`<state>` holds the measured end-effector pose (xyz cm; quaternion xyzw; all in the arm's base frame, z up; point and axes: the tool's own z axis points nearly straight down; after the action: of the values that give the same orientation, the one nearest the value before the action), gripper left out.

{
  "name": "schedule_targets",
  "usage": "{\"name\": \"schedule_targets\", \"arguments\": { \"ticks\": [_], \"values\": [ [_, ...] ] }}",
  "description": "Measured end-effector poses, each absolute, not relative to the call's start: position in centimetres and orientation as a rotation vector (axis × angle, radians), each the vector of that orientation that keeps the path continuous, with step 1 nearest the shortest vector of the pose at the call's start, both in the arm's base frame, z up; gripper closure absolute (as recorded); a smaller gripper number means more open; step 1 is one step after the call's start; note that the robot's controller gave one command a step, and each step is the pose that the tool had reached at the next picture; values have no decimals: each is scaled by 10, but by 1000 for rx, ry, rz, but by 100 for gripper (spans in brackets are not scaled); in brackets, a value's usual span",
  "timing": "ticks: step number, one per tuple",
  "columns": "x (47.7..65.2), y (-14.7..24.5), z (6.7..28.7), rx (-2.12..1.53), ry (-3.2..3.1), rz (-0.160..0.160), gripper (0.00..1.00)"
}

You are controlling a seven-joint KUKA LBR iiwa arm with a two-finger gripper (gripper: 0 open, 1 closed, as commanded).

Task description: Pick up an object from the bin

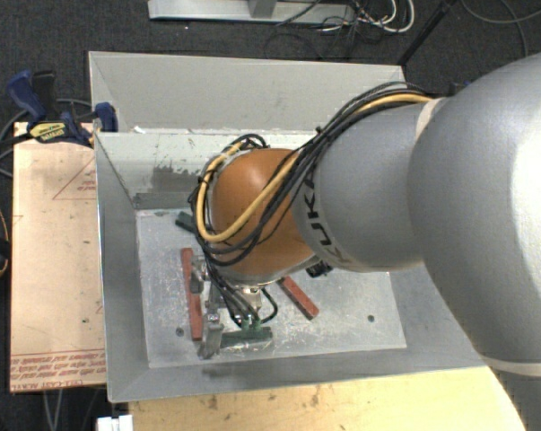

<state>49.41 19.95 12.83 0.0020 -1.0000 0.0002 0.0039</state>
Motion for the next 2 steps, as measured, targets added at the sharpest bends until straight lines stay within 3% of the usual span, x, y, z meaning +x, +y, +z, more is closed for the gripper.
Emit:
{"name": "schedule_targets", "arguments": {
  "ticks": [1,2],
  "values": [
    [498,155,69,-149,-3141,-3,0],
    [499,157,72,-144,-3141,-6,100]
  ]
}}
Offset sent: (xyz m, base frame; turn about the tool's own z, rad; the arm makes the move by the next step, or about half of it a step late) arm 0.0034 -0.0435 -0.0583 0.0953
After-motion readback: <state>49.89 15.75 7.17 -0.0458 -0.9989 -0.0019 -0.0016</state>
